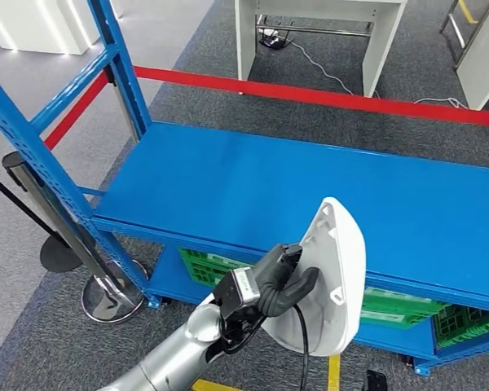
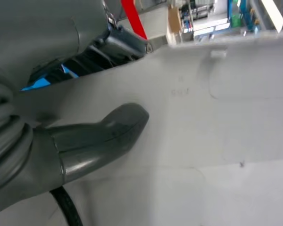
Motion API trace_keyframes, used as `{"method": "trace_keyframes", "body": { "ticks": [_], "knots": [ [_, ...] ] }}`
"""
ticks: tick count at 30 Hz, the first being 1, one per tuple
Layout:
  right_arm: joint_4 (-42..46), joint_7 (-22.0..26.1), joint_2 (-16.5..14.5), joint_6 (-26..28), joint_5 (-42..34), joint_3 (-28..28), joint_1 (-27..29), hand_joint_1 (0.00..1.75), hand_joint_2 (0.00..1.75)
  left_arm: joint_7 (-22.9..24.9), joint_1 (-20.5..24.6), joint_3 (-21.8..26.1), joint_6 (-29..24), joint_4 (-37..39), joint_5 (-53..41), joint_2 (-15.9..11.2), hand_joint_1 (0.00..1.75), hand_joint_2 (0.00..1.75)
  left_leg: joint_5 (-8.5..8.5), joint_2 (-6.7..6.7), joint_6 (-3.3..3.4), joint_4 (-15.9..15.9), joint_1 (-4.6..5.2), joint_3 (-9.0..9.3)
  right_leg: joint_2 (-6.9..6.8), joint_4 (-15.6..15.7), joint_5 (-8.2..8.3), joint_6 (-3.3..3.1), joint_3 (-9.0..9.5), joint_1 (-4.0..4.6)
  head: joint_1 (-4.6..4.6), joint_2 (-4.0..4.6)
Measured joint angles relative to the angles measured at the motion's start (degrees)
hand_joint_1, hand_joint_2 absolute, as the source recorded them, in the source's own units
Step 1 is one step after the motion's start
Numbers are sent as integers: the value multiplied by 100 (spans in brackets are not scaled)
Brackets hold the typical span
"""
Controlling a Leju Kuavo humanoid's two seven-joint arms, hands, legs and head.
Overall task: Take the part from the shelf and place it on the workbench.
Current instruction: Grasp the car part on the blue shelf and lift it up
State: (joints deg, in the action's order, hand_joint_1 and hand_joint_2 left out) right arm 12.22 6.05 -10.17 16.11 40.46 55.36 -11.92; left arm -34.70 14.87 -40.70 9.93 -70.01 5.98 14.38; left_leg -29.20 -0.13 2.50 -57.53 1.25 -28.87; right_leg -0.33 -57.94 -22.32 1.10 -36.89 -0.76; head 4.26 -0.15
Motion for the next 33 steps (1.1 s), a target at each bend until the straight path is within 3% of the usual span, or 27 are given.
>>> {"method": "trace_keyframes", "body": {
  "ticks": [2,4,6,7,8,10,12,13,14,16,17,19,21,22,23,24,26,28,31,33],
  "knots": [
    [0,-3,-6,12,27,-14,-2,0,0,-4,-29,2,5,-8,-7,-4,175,175,140,18,34,88,-25,-50,8,-27,-59,60,-58,-2,-9,0],
    [1,-12,-6,37,60,-31,-13,0,0,-8,-52,15,29,-16,-17,-6,175,175,299,35,70,151,-63,-161,21,-451,-497,104,-239,-7,-35,0],
    [2,-30,-2,54,85,-50,-33,0,0,-7,-73,39,74,-19,-29,-13,175,175,430,38,83,148,-69,-333,23,-1192,-980,149,-443,-19,-57,0],
    [4,-39,1,61,92,-57,-41,0,0,-3,-85,49,97,-19,-34,-17,175,175,491,41,75,142,-69,-419,22,-1449,-1059,170,-470,-27,-59,0],
    [7,-48,1,68,94,-62,-46,0,0,1,-94,56,119,-19,-36,-21,175,175,552,42,63,132,-72,-508,21,-1528,-1020,188,-404,-36,-59,0],
    [13,-49,1,79,86,-64,-65,0,0,8,-104,68,156,-19,-43,-24,175,175,658,42,22,96,-86,-670,18,-1095,-756,217,28,-58,-60,0],
    [19,-23,1,78,50,-63,-104,0,0,14,-107,80,191,-21,-57,-22,175,175,744,41,-46,37,-84,-802,27,-332,-712,220,586,-58,-58,0],
    [21,0,1,72,25,-63,-116,0,0,20,-108,86,207,-22,-67,-22,175,175,790,42,-79,12,-76,-845,36,-71,-753,201,746,-53,-60,0],
    [22,21,1,62,-7,-62,-120,0,0,34,-110,91,227,-23,-69,-21,175,175,834,42,-106,-1,-69,-874,47,50,-804,165,800,-41,-57,0],
    [26,51,3,37,-87,-56,-99,0,0,104,-110,104,290,-20,-49,-21,175,175,883,44,-149,-13,-75,-905,48,64,-765,55,717,-40,-58,0],
    [28,62,7,15,-133,-50,-90,0,0,154,-106,109,332,-15,-29,-19,175,175,815,42,-177,-67,-84,-939,44,61,-736,-4,685,-44,-47,0],
    [34,105,25,-59,-228,-29,-85,0,0,244,-66,92,417,26,-19,-7,175,175,426,38,-240,-492,-104,-1100,34,64,-650,-97,621,-54,-24,0],
    [43,139,70,-149,-329,5,-82,0,0,287,42,9,471,132,-50,21,175,175,-79,36,-282,-1295,-121,-1336,30,58,-556,-123,521,-46,-9,0],
    [46,144,96,-180,-372,26,-76,0,0,292,102,-49,481,192,-65,38,175,175,-207,36,-287,-1587,-125,-1389,27,55,-514,-122,469,-41,-10,0],
    [51,146,124,-201,-405,47,-71,0,0,292,160,-111,485,248,-74,55,175,175,-244,36,-280,-1719,-127,-1359,26,53,-474,-120,417,-35,-10,0],
    [54,149,144,-211,-426,67,-66,0,0,292,206,-165,484,288,-79,67,175,175,-170,35,-257,-1596,-125,-1213,30,52,-440,-115,376,-27,-10,0],
    [57,159,165,-219,-441,94,-59,0,0,292,297,-251,480,341,-82,97,175,175,71,14,-155,-837,-108,-680,52,52,-381,-101,318,-11,-10,0],
    [57,173,169,-240,-457,118,-56,0,0,291,382,-310,470,382,-82,129,175,175,168,-37,-61,-165,-82,-254,76,54,-327,-55,274,-7,-14,0],
    [58,201,201,-319,-478,139,-37,0,0,288,466,-380,414,454,-80,166,175,175,190,-31,-35,61,-63,-170,112,76,-255,59,235,-31,18,0],
    [63,218,262,-398,-483,143,-5,0,0,288,518,-432,356,498,-68,187,175,175,262,41,1,166,-94,-158,117,-35,-348,118,140,-23,1,0]
  ]
}}
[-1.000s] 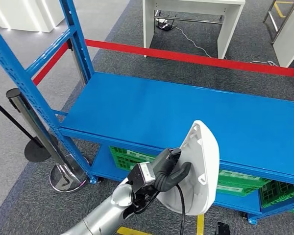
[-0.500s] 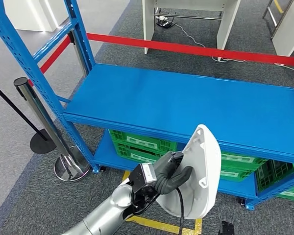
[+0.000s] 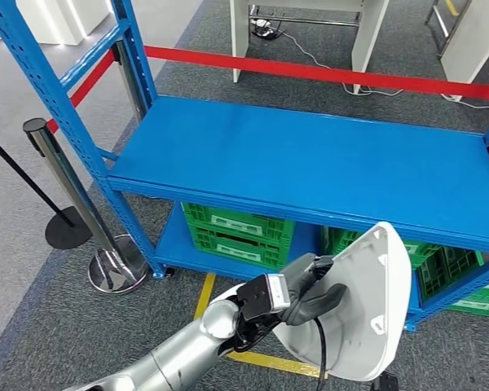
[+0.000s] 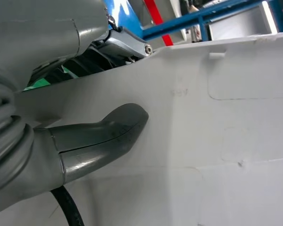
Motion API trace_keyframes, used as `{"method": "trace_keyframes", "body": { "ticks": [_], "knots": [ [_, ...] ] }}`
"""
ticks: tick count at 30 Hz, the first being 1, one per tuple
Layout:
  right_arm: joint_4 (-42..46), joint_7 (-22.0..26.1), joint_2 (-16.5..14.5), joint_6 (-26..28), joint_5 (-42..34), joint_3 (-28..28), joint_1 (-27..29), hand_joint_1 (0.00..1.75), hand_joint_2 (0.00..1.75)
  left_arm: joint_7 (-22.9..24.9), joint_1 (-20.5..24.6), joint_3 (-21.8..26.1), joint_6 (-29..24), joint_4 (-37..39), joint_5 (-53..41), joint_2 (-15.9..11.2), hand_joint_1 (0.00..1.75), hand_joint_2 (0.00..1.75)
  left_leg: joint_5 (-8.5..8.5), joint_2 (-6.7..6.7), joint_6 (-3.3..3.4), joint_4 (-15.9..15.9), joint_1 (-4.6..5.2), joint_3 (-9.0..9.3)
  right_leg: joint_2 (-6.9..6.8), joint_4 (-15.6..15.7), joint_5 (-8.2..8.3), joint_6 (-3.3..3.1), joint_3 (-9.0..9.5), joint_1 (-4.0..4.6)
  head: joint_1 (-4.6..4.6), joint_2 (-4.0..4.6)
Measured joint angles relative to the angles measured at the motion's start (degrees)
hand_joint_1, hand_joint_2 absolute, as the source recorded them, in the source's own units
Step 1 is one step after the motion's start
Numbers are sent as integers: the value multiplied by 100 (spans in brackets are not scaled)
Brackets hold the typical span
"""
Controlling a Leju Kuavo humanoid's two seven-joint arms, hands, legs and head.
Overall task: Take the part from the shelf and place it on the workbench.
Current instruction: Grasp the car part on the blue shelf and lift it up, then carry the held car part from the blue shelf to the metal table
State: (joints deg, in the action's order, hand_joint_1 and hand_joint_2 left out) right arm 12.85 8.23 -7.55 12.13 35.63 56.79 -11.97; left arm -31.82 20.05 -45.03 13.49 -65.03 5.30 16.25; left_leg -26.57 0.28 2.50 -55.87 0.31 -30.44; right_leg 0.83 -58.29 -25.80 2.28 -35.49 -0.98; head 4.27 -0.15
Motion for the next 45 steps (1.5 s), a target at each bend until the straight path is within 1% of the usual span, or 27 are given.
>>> {"method": "trace_keyframes", "body": {
  "ticks": [1,3,5,6,7,9,11,14,16,18,19,20,21,23,24,25,27,29,31,33,35,36,38,40,42,44,45],
  "knots": [
    [2,4,40,-40,-1,2,14,0,0,0,26,-19,-24,17,8,11,175,175,36,40,20,45,-18,1,-6,-209,-137,23,-113,2,-20,0],
    [3,4,117,-104,-3,7,48,0,0,1,60,-40,-56,57,19,23,175,175,61,117,44,52,-8,-33,-22,-922,-495,68,-450,-7,-54,0],
    [3,-4,200,-154,0,14,102,0,0,2,65,-47,-79,100,21,27,175,175,67,206,45,40,2,-58,-36,-1412,-622,109,-660,-14,-60,0],
    [3,-16,244,-186,15,16,128,0,0,3,66,-48,-99,117,14,27,175,175,64,251,40,28,2,-64,-55,-1351,-533,123,-614,-17,-60,0],
    [4,-43,288,-228,53,16,147,0,0,4,65,-45,-138,128,-11,27,175,175,54,300,27,10,-1,-65,-99,-1068,-359,134,-454,-20,-61,0],
    [7,-134,351,-301,191,3,139,0,0,3,49,-23,-257,130,-110,15,175,175,8,393,-26,-59,23,-79,-346,-305,-75,134,-41,-8,-77,0],
    [8,-224,374,-335,319,-30,107,0,0,-6,-14,25,-350,96,-217,-21,175,175,-33,486,-77,-129,79,-106,-507,46,-20,41,142,14,-78,0],
    [9,-287,394,-337,385,-71,108,0,0,-16,-122,88,-378,36,-278,-65,175,175,-93,579,-124,-194,88,-121,-360,29,-22,-109,109,17,-49,0],
    [10,-289,407,-335,417,-96,95,0,0,-24,-160,124,-401,1,-282,-82,175,175,-334,370,-189,-506,44,-234,-242,32,-1,-171,95,5,-44,0],
    [11,-278,428,-328,479,-140,63,0,0,-48,-245,186,-455,-44,-258,-114,175,175,-729,114,-233,-1246,10,-541,-105,33,19,-210,72,4,-37,0],
    [13,-272,443,-317,508,-162,51,0,0,-64,-314,227,-481,-70,-243,-136,175,175,-872,66,-235,-1615,5,-704,-28,33,27,-223,61,8,-37,0],
    [14,-267,460,-301,536,-182,45,0,0,-83,-394,275,-503,-97,-228,-160,175,175,-918,42,-224,-1843,5,-806,51,33,35,-231,53,15,-36,0],
    [15,-265,474,-281,562,-199,39,0,0,-104,-470,322,-517,-125,-219,-181,175,175,-846,25,-198,-1852,8,-813,131,33,43,-235,48,26,-34,0],
    [16,-269,493,-241,599,-235,8,0,0,-179,-567,410,-523,-185,-196,-205,175,175,-443,-81,-90,-1257,23,-549,286,33,66,-232,46,52,-34,0],
    [15,-271,495,-225,608,-249,-22,0,0,-239,-591,440,-523,-211,-189,-209,175,175,-259,-208,-13,-864,32,-373,350,31,80,-223,39,67,-39,0],
    [15,-262,498,-206,607,-259,-63,0,0,-313,-601,464,-534,-231,-195,-210,175,175,-140,-321,47,-539,39,-233,415,28,97,-207,22,71,-40,0],
    [15,-220,503,-179,595,-263,-132,0,0,-446,-608,483,-579,-244,-245,-209,175,175,-98,-435,107,-272,55,-131,519,32,137,-147,-28,50,-35,0],
    [15,-183,532,-167,585,-263,-149,0,0,-514,-606,480,-624,-245,-285,-198,175,175,-49,-340,90,-184,48,-116,557,47,172,-78,-81,31,-25,0],
    [14,-172,561,-163,584,-263,-154,0,0,-536,-605,472,-645,-247,-291,-190,175,175,31,-212,81,-77,17,-92,316,-119,41,-34,-195,42,-57,0],
    [13,-110,549,-102,586,-264,-184,0,0,-544,-607,474,-652,-247,-282,-189,175,175,64,-68,82,-43,13,-107,26,-709,-316,15,-467,26,-93,0],
    [13,34,435,120,595,-266,-187,0,0,-545,-611,483,-661,-246,-252,-190,175,175,67,92,78,-51,18,-137,-43,-1337,-587,82,-723,-7,-98,0],
    [14,114,339,276,600,-267,-173,0,0,-541,-613,489,-668,-246,-238,-190,175,175,65,171,72,-55,17,-145,-55,-1429,-592,107,-736,-19,-99,0],
    [14,225,153,513,607,-270,-137,0,0,-516,-615,504,-677,-246,-227,-190,175,175,43,329,36,-83,2,-148,-141,-978,-338,146,-427,-39,-99,0],
    [13,293,-5,551,589,-277,-92,0,0,-457,-610,509,-648,-245,-204,-184,175,175,-7,459,-38,-150,22,-156,-371,-282,-139,140,-6,-32,-101,0],
    [11,342,-116,489,549,-279,-6,0,0,-405,-598,502,-603,-244,-178,-174,175,175,-44,549,-97,-207,66,-166,-464,-27,-136,40,141,-14,-67,0],
    [10,364,-164,438,453,-273,99,0,0,-364,-564,484,-581,-233,-167,-160,175,175,-65,605,-135,-228,69,-166,-350,-36,-123,-76,126,-15,-31,0],
    [9,374,-176,417,360,-255,147,0,0,-328,-526,463,-592,-216,-163,-150,175,175,-117,544,-165,-274,52,-177,-298,-35,-111,-110,118,-19,-26,0]
  ]
}}
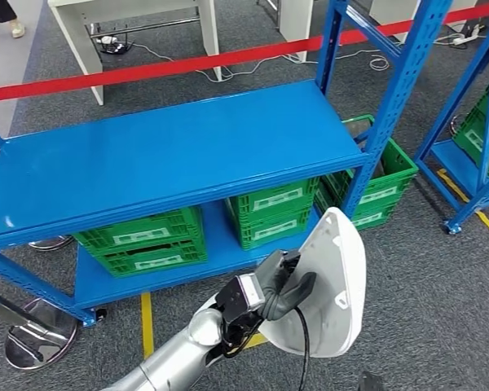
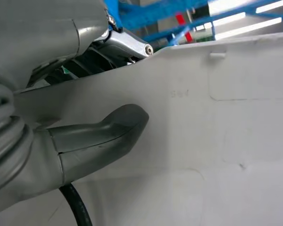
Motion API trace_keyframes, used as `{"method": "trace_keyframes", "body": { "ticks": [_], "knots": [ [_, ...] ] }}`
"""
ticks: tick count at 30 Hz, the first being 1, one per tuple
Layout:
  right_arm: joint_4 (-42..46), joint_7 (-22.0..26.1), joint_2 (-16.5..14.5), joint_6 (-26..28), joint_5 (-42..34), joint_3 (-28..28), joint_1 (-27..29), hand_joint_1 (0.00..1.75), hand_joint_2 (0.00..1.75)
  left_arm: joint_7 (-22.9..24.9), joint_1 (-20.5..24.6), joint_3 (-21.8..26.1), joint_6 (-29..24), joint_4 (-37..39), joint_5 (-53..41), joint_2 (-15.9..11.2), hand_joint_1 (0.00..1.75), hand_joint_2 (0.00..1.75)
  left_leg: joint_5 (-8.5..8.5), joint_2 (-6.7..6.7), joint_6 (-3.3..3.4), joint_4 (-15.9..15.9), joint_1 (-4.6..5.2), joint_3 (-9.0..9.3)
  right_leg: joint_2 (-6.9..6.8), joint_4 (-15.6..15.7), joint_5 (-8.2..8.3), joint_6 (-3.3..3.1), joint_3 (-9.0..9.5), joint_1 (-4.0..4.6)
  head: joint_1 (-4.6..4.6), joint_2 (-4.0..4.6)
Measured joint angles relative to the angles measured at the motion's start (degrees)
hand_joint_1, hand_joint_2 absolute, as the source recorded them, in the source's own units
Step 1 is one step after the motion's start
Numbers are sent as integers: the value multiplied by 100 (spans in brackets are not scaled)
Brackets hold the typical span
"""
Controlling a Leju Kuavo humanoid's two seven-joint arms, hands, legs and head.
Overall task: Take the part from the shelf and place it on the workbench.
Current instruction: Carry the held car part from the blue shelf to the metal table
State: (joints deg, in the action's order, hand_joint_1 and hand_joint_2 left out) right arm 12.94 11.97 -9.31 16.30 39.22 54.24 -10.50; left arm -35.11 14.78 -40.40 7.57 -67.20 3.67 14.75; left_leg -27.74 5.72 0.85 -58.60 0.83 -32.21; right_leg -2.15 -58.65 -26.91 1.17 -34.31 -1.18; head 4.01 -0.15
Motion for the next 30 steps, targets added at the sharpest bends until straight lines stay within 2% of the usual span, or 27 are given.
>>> {"method": "trace_keyframes", "body": {
  "ticks": [1,3,4,5,6,7,9,10,11,13,14,16,18,20,21,22,23,24,25,26,27,29,30],
  "knots": [
    [0,0,-9,-16,-112,38,45,0,0,44,57,-39,-39,29,9,12,175,175,-114,-113,-33,-134,-22,-48,52,3,14,-36,-7,-6,0,0],
    [0,-104,-62,-11,-270,138,144,0,0,110,192,-157,-186,125,32,32,175,175,-493,-385,-84,-738,-62,-283,166,6,38,-91,-25,-8,1,0],
    [-3,-209,-115,30,-296,181,202,0,0,122,241,-212,-264,181,47,38,175,175,-679,-453,-92,-1130,-74,-442,226,6,46,-111,-36,-2,-1,0],
    [-8,-316,-192,99,-307,214,264,0,0,119,268,-244,-319,230,61,40,175,175,-785,-481,-93,-1438,-79,-569,293,5,53,-125,-46,5,-2,0],
    [-14,-376,-277,168,-322,243,330,0,0,103,277,-255,-351,263,71,41,175,175,-782,-496,-85,-1574,-81,-623,361,5,60,-132,-53,10,-1,0],
    [-21,-361,-367,227,-339,269,393,0,0,77,275,-250,-367,281,68,42,175,175,-665,-512,-64,-1493,-80,-584,427,4,67,-136,-56,15,1,0],
    [-27,-138,-505,278,-365,306,464,0,0,15,260,-204,-367,285,5,41,175,175,-251,-601,17,-828,-70,-288,556,5,85,-128,-60,20,2,0],
    [-29,25,-552,277,-365,316,461,0,0,-3,245,-164,-346,278,-48,38,175,175,-97,-676,66,-459,-66,-131,613,0,96,-113,-71,29,-2,0],
    [-31,176,-581,271,-348,323,435,0,0,-1,229,-114,-322,268,-108,35,175,175,-14,-742,94,-190,-62,-21,662,-4,111,-89,-90,31,0,0],
    [-32,416,-607,213,-193,307,386,0,0,22,141,26,-400,208,-280,22,175,175,-5,-789,106,4,-51,41,733,3,149,-18,-134,21,-1,0],
    [-32,487,-613,160,-43,264,393,0,0,32,41,128,-516,122,-386,7,175,175,14,-755,99,41,-59,50,751,13,165,15,-148,11,3,0],
    [-31,512,-622,7,298,132,496,0,0,35,-288,397,-754,-166,-597,-59,175,175,72,-653,113,129,-84,88,612,-67,89,64,-210,16,-14,0],
    [-29,337,-600,-144,591,8,653,0,0,44,-727,702,-845,-499,-766,-137,175,175,104,-533,132,184,-99,105,363,-547,-235,112,-435,18,-44,0],
    [-25,76,-544,-257,842,-111,823,0,0,56,-1166,986,-899,-784,-934,-201,175,175,103,-403,142,184,-96,84,263,-1249,-582,176,-735,0,-56,0],
    [-22,-39,-508,-296,933,-161,904,0,0,63,-1340,1098,-937,-900,-1008,-225,175,175,101,-336,140,182,-95,76,247,-1430,-632,202,-800,-10,-55,0],
    [-19,-118,-475,-320,992,-197,976,0,0,68,-1473,1188,-981,-999,-1064,-242,175,175,97,-272,132,180,-98,71,225,-1391,-575,224,-752,-20,-55,0],
    [-16,-174,-451,-328,1029,-220,1027,0,0,77,-1572,1253,-1033,-1088,-1112,-256,175,175,88,-213,115,173,-103,72,177,-1136,-436,239,-589,-30,-56,0],
    [-13,-209,-432,-328,1070,-239,1057,0,0,87,-1662,1303,-1102,-1179,-1155,-269,175,175,72,-151,86,156,-107,77,68,-748,-285,256,-355,-37,-57,0],
    [-10,-214,-435,-326,1140,-272,1066,0,0,91,-1762,1347,-1193,-1290,-1183,-288,175,175,44,-92,43,129,-99,75,-43,-390,-179,243,-136,-32,-62,0],
    [-7,-195,-452,-320,1229,-316,1061,0,0,82,-1875,1384,-1286,-1415,-1185,-314,175,175,18,-35,0,102,-89,77,-118,-136,-121,208,19,-24,-51,0],
    [-4,-155,-478,-314,1327,-368,1057,0,0,58,-2001,1417,-1365,-1552,-1155,-345,175,175,-2,21,-38,80,-77,85,-153,-11,-113,161,94,-11,-36,0],
    [2,-44,-543,-295,1478,-460,1070,0,0,-13,-2223,1473,-1420,-1806,-1029,-403,175,175,-15,117,-87,72,-74,114,-48,-4,-115,55,88,9,-4,0],
    [3,27,-568,-287,1534,-494,1080,0,0,-59,-2302,1498,-1389,-1911,-952,-421,175,175,-41,109,-114,60,-91,125,4,-4,-106,17,80,10,1,0]
  ]
}}
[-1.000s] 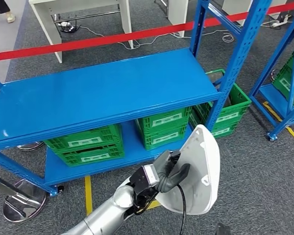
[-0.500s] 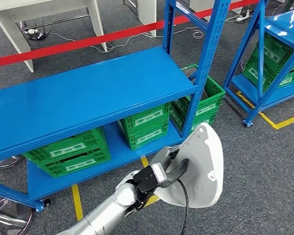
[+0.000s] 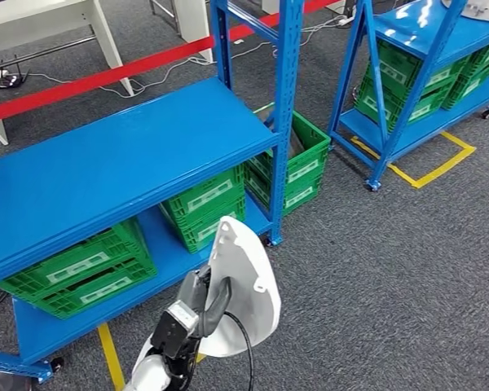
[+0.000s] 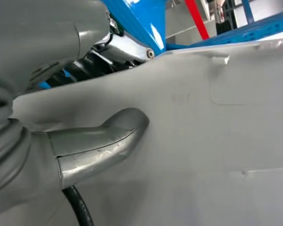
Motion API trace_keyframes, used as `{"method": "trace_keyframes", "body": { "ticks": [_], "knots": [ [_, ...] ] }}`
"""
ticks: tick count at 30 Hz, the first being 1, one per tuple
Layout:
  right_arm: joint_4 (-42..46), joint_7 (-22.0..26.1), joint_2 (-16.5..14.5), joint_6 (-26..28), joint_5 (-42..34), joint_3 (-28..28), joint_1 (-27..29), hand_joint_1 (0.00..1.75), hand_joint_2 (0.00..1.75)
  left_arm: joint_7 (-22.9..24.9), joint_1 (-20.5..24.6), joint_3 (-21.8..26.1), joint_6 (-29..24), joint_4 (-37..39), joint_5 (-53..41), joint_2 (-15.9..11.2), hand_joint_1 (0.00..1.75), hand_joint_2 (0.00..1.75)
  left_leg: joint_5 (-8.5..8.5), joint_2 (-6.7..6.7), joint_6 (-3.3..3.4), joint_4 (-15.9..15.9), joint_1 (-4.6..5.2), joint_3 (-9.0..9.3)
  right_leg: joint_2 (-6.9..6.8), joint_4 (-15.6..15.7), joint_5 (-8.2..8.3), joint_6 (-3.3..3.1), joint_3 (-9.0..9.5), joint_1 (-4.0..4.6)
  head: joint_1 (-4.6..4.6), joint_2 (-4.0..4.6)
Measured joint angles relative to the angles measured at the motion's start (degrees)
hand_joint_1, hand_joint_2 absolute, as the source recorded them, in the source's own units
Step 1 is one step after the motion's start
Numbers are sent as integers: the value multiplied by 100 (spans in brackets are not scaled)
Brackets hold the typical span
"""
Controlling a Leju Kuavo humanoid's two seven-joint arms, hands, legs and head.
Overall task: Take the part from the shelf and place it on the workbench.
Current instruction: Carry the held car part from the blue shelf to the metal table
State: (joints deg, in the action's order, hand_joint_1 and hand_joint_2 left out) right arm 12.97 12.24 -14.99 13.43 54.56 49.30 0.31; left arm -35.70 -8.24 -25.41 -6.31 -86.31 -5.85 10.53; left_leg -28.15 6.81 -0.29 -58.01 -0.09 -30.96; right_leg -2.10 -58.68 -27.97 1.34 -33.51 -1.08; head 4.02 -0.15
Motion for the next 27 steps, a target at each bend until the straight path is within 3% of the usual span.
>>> {"method": "trace_keyframes", "body": {
  "ticks": [2,4,5,6,7,9,10,12,13,15,17,19,21,22,23,25,27],
  "knots": [
    [7,178,-26,6,77,-52,-5,0,0,-89,-93,40,109,-153,117,-10,175,175,-225,-217,-52,-244,-36,-80,106,5,29,-70,-14,-10,10,0],
    [23,387,-24,-20,102,-80,-44,0,0,-99,-116,56,169,-221,70,-8,175,175,-642,-509,-74,-931,-50,-351,229,7,57,-117,-40,-6,21,0],
    [31,484,-14,-40,104,-85,-70,0,0,-76,-106,49,167,-227,-10,-7,175,175,-808,-576,-69,-1310,-49,-505,303,7,69,-133,-55,3,22,0],
    [35,563,3,-61,114,-85,-98,0,0,-52,-80,32,156,-221,-97,-7,175,175,-875,-609,-55,-1561,-47,-606,384,6,82,-145,-68,15,23,0],
    [37,614,23,-77,133,-86,-126,0,0,-39,-40,8,143,-213,-161,-8,175,175,-825,-629,-30,-1609,-44,-616,473,6,96,-151,-77,27,22,0],
    [37,641,61,-91,168,-87,-188,0,0,-35,57,-44,132,-197,-218,-6,175,175,-446,-736,58,-1056,-31,-345,650,6,128,-148,-84,47,21,0],
    [37,641,72,-93,178,-88,-220,0,0,-35,94,-61,130,-193,-226,-5,175,175,-271,-897,120,-668,-26,-164,732,5,146,-136,-91,53,16,0],
    [37,643,83,-93,185,-92,-280,0,0,-36,133,-77,125,-190,-236,-3,175,175,-107,-1166,203,-134,-19,61,879,-1,186,-87,-136,44,18,0],
    [36,643,85,-93,191,-95,-297,0,0,-36,142,-83,124,-187,-237,-1,175,175,-114,-1218,220,-51,-12,83,944,3,211,-48,-170,28,23,0],
    [35,645,91,-88,202,-97,-296,0,0,-37,154,-99,122,-183,-237,11,175,175,-71,-1102,209,27,-11,93,1028,15,259,29,-239,-3,36,0],
    [34,645,102,-78,213,-99,-287,0,0,-38,166,-107,120,-179,-236,25,175,175,8,-939,211,133,-28,121,763,-152,151,71,-370,17,8,0],
    [34,646,115,-70,220,-103,-304,0,0,-38,168,-105,118,-168,-236,28,175,175,42,-742,220,178,-26,126,381,-749,-196,102,-670,40,-24,0],
    [34,647,127,-69,221,-106,-316,0,0,-37,163,-103,116,-151,-236,26,175,175,42,-538,225,170,-18,106,265,-1401,-473,147,-955,27,-31,0],
    [34,646,135,-69,221,-107,-311,0,0,-37,163,-103,116,-142,-235,25,175,175,39,-444,222,168,-17,102,244,-1487,-469,168,-967,16,-31,0],
    [34,645,146,-68,220,-107,-304,0,0,-37,165,-103,117,-133,-228,25,175,175,34,-357,213,162,-21,101,217,-1347,-367,187,-859,3,-31,0],
    [34,645,168,-85,218,-107,-302,0,0,-37,168,-102,120,-120,-196,29,175,175,4,-211,166,130,-24,104,42,-606,-84,215,-401,-11,-33,0],
    [33,645,176,-141,216,-108,-320,0,0,-37,172,-92,117,-113,-159,32,175,175,-44,-112,92,71,2,94,-112,-63,34,151,-65,-3,-25,0]
  ]
}}
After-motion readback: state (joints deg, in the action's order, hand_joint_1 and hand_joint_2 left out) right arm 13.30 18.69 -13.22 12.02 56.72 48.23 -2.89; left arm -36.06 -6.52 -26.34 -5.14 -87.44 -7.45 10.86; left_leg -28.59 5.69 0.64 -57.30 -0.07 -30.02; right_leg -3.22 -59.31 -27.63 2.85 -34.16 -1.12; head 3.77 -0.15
